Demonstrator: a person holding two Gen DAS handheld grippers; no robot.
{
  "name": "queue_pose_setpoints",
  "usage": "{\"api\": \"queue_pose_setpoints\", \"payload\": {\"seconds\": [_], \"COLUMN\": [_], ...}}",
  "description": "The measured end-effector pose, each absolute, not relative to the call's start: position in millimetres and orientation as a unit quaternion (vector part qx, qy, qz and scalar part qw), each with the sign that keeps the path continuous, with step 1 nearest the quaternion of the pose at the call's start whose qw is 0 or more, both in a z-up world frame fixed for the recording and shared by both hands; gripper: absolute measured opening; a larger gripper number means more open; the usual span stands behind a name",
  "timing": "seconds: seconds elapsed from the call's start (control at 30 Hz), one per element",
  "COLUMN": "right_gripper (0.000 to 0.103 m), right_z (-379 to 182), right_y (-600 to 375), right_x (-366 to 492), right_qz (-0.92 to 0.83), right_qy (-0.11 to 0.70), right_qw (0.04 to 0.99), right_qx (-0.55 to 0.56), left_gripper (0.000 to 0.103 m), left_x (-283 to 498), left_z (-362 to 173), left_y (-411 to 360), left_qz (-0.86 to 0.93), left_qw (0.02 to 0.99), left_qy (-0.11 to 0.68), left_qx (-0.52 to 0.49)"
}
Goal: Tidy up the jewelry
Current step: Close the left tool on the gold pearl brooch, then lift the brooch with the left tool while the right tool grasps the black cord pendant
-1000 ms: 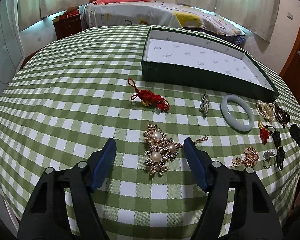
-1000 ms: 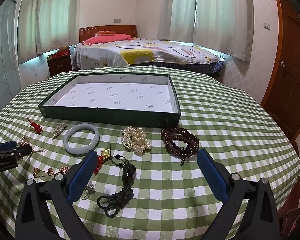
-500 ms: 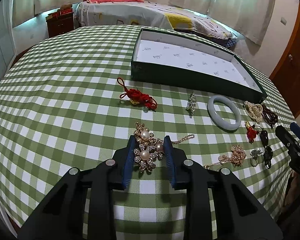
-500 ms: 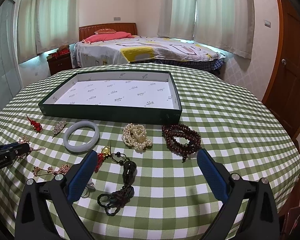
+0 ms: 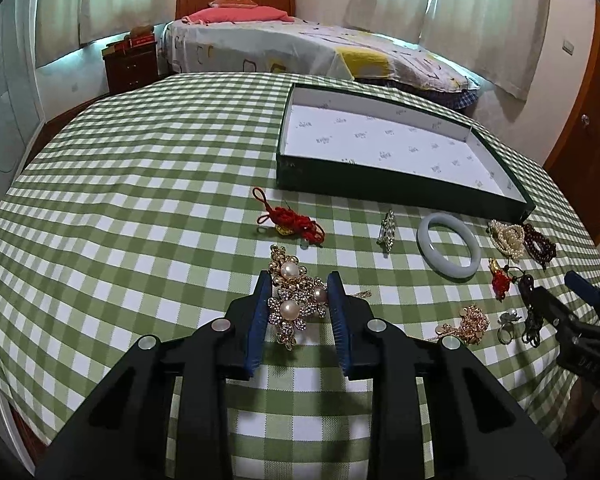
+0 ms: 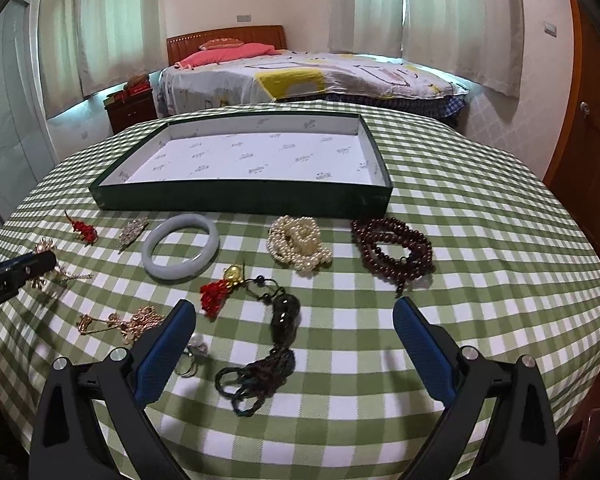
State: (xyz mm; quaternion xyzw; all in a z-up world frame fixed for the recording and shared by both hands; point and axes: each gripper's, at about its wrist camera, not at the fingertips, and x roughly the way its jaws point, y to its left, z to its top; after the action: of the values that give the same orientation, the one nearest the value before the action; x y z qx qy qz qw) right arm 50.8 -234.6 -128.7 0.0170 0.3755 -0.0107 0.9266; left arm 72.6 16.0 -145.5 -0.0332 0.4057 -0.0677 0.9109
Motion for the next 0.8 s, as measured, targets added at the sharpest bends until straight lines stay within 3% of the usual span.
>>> {"api": "queue_pose_setpoints", "payload": {"seconds": [0.17, 0.2, 0.27, 0.3, 0.7, 0.8], "right_gripper": [0.091, 0.087, 0.061, 0.058, 0.042, 0.028], "right_z": [-128, -129, -133, -135, -144, -145], "right_y": [-236, -237, -239, -240, -240, -239], "right_x": [50, 52, 55, 57, 64, 64], "right_qz": [-0.017, -0.014, -0.006, -0.005, 0.004, 0.004], "right_qy": [0.374, 0.377, 0.389, 0.395, 0.416, 0.416], "right_qw": [0.927, 0.926, 0.921, 0.918, 0.909, 0.909], "right_qx": [0.022, 0.025, 0.032, 0.035, 0.029, 0.022], "left_gripper": [0.028, 0.028, 0.028, 0.028, 0.028, 0.028], "left_x": [73, 73, 73, 73, 73, 72], "left_z": [-145, -146, -145, -146, -146, -146], "left_y": [16, 16, 16, 16, 13, 12], "left_qz": [-0.068, -0.068, -0.068, -0.068, -0.069, -0.069], "left_qw": [0.91, 0.91, 0.91, 0.911, 0.912, 0.913], "left_qy": [0.408, 0.408, 0.407, 0.407, 0.403, 0.402], "left_qx": [-0.033, -0.033, -0.033, -0.032, -0.026, -0.025]}}
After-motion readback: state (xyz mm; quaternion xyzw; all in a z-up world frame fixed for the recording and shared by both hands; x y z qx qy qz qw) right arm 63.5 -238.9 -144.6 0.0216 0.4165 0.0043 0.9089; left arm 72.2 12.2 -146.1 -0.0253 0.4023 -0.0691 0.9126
